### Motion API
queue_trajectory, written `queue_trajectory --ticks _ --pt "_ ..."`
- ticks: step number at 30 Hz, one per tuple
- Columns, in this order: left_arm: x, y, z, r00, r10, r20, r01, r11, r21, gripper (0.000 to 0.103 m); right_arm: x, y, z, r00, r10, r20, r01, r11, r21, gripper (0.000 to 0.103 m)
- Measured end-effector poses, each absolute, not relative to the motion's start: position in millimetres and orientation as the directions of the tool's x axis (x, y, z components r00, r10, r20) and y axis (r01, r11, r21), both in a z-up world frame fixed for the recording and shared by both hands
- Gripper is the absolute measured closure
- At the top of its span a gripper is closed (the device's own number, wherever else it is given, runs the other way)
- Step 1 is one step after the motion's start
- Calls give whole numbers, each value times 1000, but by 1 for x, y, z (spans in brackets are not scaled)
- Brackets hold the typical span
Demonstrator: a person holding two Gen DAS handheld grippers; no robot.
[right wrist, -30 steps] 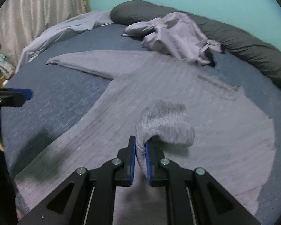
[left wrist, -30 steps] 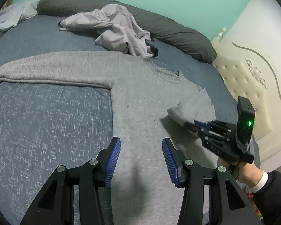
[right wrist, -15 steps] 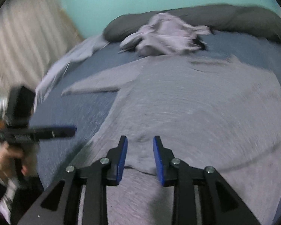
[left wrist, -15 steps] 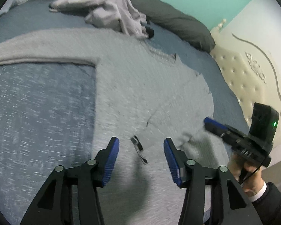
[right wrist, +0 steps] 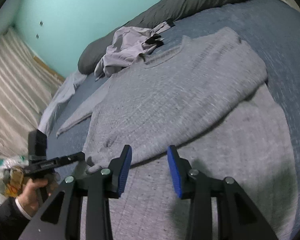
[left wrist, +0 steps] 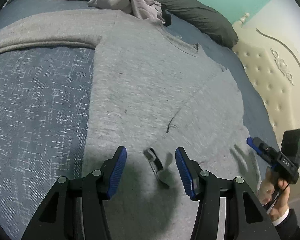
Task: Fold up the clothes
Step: 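Grasp the sweater side fabric near the hem with the left gripper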
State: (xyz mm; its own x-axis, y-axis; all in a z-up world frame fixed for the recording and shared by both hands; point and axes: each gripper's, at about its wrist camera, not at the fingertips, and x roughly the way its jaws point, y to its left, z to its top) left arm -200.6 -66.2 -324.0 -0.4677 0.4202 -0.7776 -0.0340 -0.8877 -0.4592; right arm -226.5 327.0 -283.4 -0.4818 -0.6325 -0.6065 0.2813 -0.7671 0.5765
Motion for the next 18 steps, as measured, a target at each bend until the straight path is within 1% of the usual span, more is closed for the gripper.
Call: queue_trajectory --ticks 3,5,7,8,10,11,12,18 --pt "-203 -59 -328 -458 416 -786 -56 -896 -441 49 -224 331 -290 -494 -638 -591 262 -758 598 66" --pt "-202 -55 -327 -456 418 -786 -79 -899 -432 57 -223 332 -292 -497 -635 -591 262 -760 595 66" --pt "-202 -51 -328 -451 411 -792 -92 -904 -417 70 -223 332 -294 -499 -633 -592 264 -761 592 66" --pt "-203 -48 -329 -448 408 -795 -97 -907 -410 74 -223 333 -296 -498 -634 -592 263 -761 593 66" --pt "-203 -47 -329 -449 404 -797 -101 -909 -404 88 -223 335 -300 -496 -634 -593 255 -759 599 66" --pt "-202 -47 -328 -452 405 -794 -104 -909 -404 91 -222 337 -301 -496 -635 -592 250 -757 603 66" --pt "-201 -47 -327 -456 407 -792 -107 -908 -405 98 -222 338 -302 -497 -636 -590 246 -755 607 66" --pt "-181 -49 -300 -511 421 -750 -154 -903 -402 99 -220 345 -303 -512 -637 -576 234 -749 621 66"
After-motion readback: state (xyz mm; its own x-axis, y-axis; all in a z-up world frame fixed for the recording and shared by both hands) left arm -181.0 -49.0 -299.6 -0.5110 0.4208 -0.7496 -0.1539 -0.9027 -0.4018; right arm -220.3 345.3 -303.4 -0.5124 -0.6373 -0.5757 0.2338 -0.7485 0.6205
